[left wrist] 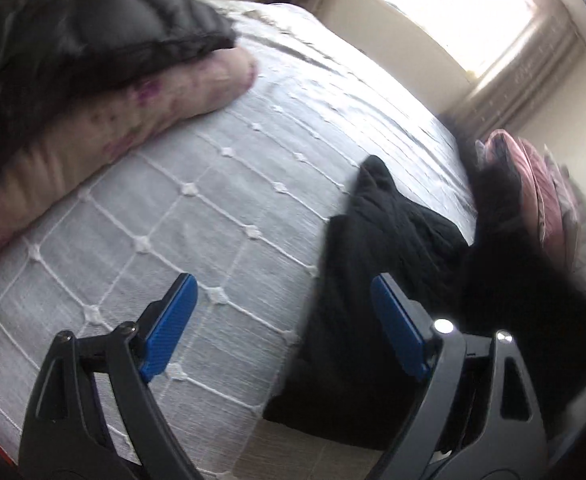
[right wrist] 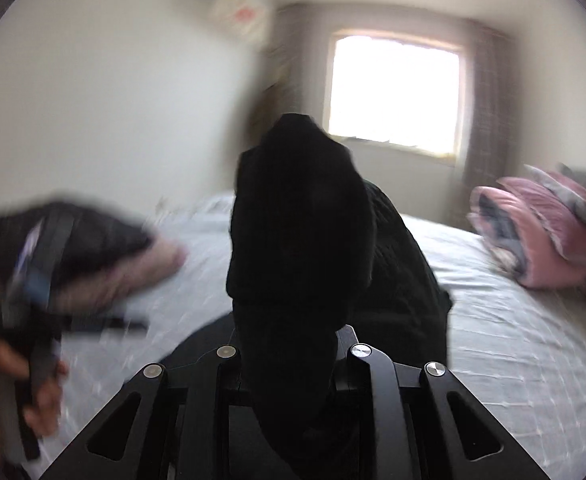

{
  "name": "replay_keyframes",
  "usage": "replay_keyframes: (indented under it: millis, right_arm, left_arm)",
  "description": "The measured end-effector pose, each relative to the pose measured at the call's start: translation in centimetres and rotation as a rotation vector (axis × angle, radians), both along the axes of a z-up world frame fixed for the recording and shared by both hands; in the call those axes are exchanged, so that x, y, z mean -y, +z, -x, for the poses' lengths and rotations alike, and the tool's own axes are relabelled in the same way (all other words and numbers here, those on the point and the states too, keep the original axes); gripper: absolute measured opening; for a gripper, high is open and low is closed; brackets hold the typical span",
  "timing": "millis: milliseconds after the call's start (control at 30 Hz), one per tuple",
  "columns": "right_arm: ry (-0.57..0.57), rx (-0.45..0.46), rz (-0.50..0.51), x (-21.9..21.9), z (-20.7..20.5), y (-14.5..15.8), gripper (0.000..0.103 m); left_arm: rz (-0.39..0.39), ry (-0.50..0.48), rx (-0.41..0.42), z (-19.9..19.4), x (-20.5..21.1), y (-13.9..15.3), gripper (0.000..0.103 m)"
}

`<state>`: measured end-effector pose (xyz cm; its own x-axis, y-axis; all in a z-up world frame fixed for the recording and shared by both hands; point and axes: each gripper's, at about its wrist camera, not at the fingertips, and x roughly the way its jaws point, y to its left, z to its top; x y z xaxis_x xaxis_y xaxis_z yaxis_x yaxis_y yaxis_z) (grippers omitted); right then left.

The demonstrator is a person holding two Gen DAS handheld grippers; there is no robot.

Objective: Fold large clothes

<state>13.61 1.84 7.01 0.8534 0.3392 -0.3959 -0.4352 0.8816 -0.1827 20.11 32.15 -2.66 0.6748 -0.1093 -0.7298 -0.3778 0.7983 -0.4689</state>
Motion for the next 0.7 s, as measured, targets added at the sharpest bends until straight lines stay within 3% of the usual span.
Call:
replay_keyframes:
  millis: [67, 133, 200, 267, 400, 500, 533, 600, 700]
  right_arm:
    - [0.070, -0.116, 0.175, -4.7, -0.8, -5.2, 0.022]
    - [0.097, -0.213, 0.295, -7.2, -1.7, -10.1, 0.029]
    - [0.102, -0.145, 0.350, -7.8, -0.9, -11.7, 0.033]
    - [0.119, -0.145, 0.337, -7.3, -0.8, -11.1, 0.041]
    - [0.182, -0.275, 0.248, -5.1, -1.0, -8.6, 0.053]
    - [0.279, -0.338, 0.084, -1.2, 0.5, -5.1, 0.066]
    - [0.308, -0.335, 0.014, 0.7, 1.0, -3.7, 0.074]
    - [0.295, -0.291, -0.065, 3.7, 1.5, -1.7, 0.078]
    - [0.185, -0.245, -0.061, 8.2, 0.8, -0.9, 0.078]
  left_arm:
    - [0.014, 0.007, 0.002, 0.2, -0.6, -0.2, 0.089]
    - [0.014, -0.015, 0.008, 0.1, -0.3, -0.2, 0.089]
    - [0.017, -0.044, 0.009, -0.1, 0.2, -0.1, 0.089]
    - [0.025, -0.072, 0.015, -0.3, 0.9, 0.0, 0.089]
    - [0.013, -0.125, 0.022, -0.5, 2.3, 0.3, 0.089]
    - [-0.001, -0.152, 0.027, -0.8, 3.4, 0.4, 0.089]
    - [0.004, -0.181, 0.031, -0.9, 3.9, 0.5, 0.089]
    - [0.020, -0.236, 0.030, -1.0, 4.9, 0.5, 0.089]
    - [0.007, -0.264, 0.015, -0.7, 6.5, 0.4, 0.089]
